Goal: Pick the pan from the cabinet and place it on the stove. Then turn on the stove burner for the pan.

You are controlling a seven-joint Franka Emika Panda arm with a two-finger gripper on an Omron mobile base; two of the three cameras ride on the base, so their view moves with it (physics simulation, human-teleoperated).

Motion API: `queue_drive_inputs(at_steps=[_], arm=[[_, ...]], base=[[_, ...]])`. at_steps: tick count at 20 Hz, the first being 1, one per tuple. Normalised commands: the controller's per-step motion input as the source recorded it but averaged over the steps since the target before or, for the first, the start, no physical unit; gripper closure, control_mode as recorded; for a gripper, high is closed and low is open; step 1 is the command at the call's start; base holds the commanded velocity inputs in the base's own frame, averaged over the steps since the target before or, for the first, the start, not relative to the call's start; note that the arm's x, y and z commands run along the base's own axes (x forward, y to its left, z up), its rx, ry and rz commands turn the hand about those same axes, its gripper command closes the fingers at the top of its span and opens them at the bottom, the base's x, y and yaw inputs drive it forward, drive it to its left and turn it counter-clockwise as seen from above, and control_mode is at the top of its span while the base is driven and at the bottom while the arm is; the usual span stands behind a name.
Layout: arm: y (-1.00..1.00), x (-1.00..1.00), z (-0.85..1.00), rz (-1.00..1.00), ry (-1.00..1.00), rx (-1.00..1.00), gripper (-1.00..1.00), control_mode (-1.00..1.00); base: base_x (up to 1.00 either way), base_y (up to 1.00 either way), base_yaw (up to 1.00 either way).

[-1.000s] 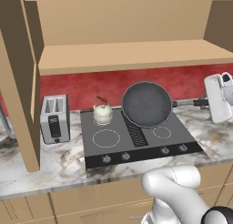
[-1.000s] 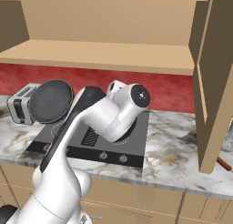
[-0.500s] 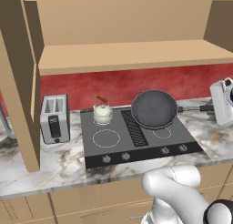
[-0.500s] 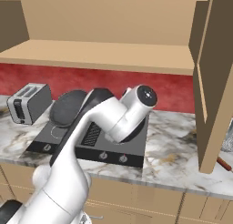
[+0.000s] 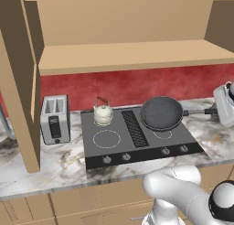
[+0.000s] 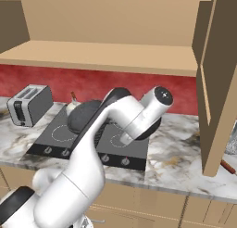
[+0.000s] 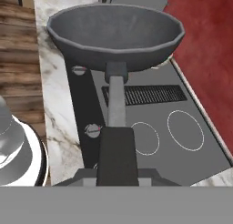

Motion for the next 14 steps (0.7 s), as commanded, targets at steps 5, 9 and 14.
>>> queue_drive_inputs(at_steps=[5, 9, 14], arm=[[-0.19, 0.31, -0.25, 0.0, 0.08, 0.0, 1.0, -1.0], [-0.14, 0.34, -0.23, 0.0, 0.09, 0.0, 1.0, -1.0], [-0.13, 0.34, -0.21, 0.0, 0.09, 0.0, 1.0, -1.0]], base=[[0.0, 0.0, 0.0], [0.0, 0.0, 0.0], [0.0, 0.0, 0.0]])
